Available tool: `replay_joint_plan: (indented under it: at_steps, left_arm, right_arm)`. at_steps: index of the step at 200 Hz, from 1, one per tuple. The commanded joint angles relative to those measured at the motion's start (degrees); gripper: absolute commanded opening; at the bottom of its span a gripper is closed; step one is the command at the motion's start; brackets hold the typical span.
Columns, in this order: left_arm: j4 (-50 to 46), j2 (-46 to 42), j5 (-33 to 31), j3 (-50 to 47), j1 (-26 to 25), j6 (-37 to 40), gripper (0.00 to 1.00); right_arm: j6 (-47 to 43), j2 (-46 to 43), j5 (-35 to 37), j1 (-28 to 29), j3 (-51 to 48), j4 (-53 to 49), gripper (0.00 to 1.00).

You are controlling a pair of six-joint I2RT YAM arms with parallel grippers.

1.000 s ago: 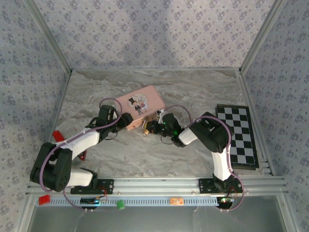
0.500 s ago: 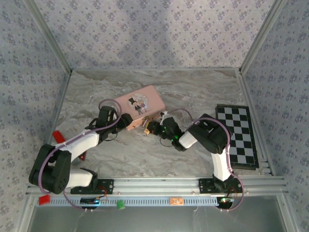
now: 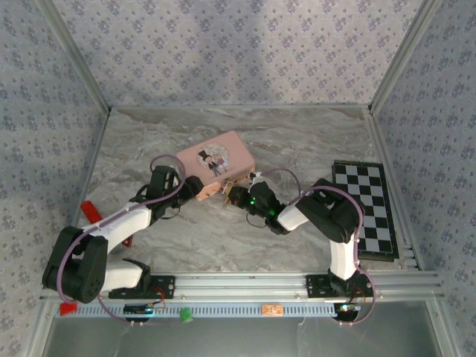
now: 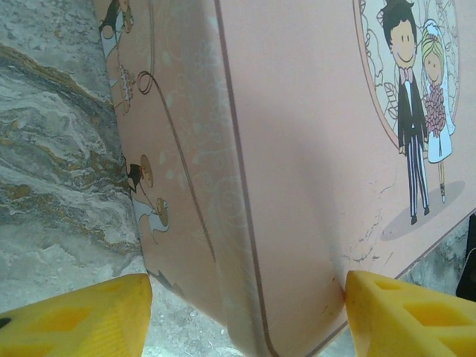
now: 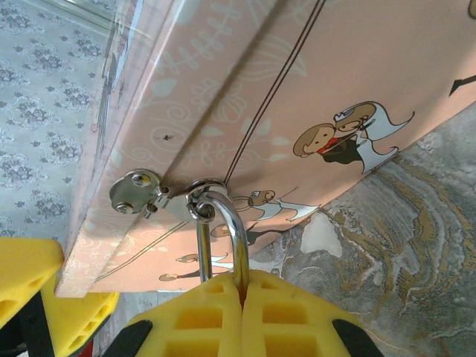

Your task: Unlock the padlock with the key

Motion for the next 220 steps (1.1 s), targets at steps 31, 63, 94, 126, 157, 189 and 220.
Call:
replay_joint_plan:
  at_steps: [31,63,94,126,157,189,220]
  left_arm:
    - [-0.9,-0.5,-1.2,-1.2,-0.7,-0.9,0.69]
    - [-0.6,-0.3,-1.9,-1.1,-1.2,-1.4,0.69]
    - [-0.9,0.3,-2.5,-0.6,-1.6,-1.3,0.69]
    - [-0.5,0.4,-3.8,-1.3,-1.9,-2.0,0.69]
    - [0.9,0.6,-3.6,-2.2,-2.1,-3.5,0.69]
    - [0.8,0.0,-3.7,-2.5,-2.2,-3.7,0.70]
    - [0.5,0.2,-3.8,-2.5,-2.2,-3.4,0.69]
  right_arm:
    - [2.6,-2.8,5.9,0.1,-1.6,2.0,0.00]
    - [2.8,-3.4,6.2,-0.1,-2.5,2.1,0.00]
    - [3.8,-3.3,6.6,-0.4,-2.8,3.0,0.00]
    - [4.9,-3.0,7.6,-0.4,-3.4,4.9,0.00]
    - [6.3,-0.2,6.2,-0.2,-3.1,11.0,0.00]
    - [6.8,0.9,8.3,-0.1,-3.9,13.9,0.00]
    - [7.4,2.5,8.7,-0.6,-4.4,17.2,0.00]
